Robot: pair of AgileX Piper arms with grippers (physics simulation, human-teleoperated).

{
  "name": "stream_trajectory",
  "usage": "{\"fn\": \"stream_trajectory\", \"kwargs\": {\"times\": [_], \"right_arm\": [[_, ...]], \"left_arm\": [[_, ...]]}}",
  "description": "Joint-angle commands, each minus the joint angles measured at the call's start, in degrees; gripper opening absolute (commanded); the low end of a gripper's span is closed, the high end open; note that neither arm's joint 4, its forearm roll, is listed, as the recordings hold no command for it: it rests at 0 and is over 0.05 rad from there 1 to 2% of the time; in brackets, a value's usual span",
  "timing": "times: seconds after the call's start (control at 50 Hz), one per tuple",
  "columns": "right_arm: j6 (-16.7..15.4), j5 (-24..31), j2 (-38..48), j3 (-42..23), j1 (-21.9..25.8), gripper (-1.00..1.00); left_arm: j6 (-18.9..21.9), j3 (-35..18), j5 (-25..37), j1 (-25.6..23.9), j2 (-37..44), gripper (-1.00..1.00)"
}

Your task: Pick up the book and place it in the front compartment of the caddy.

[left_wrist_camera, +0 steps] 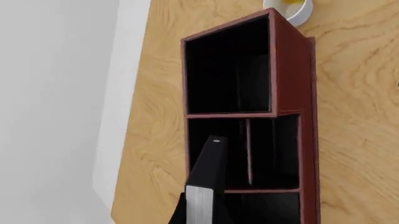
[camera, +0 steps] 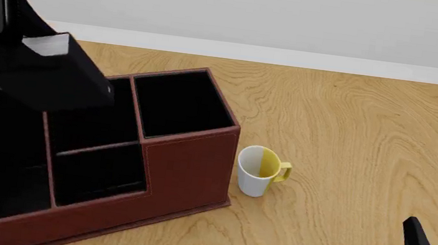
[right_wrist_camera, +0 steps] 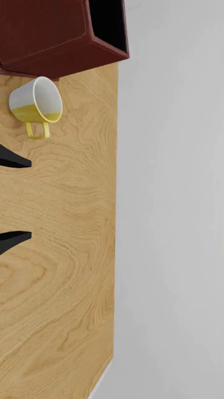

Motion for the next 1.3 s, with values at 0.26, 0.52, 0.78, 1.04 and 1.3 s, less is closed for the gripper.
{"fn": "stream_trajectory", "kwargs": {"times": [0.26,0.52,0.78,1.04,1.3], "right_arm": [[0.0,0.0,0.0,0.0,0.0,1.00],[0.0,0.0,0.0,0.0,0.0,1.00],[0.0,0.0,0.0,0.0,0.0,1.00],[0.0,0.0,0.0,0.0,0.0,1.00],[0.0,0.0,0.0,0.0,0.0,1.00]], "left_arm": [[-2.0,-3.2,0.8,1.4,5.3,-1.00],[-5.9,-7.9,0.8,0.8,9.2,-1.00],[-5.0,-7.0,0.8,3.5,10.1,-1.00],[-3.8,-6.1,0.8,3.6,10.6,-1.00],[-4.5,-6.8,0.8,1.9,12.0,-1.00]]}}
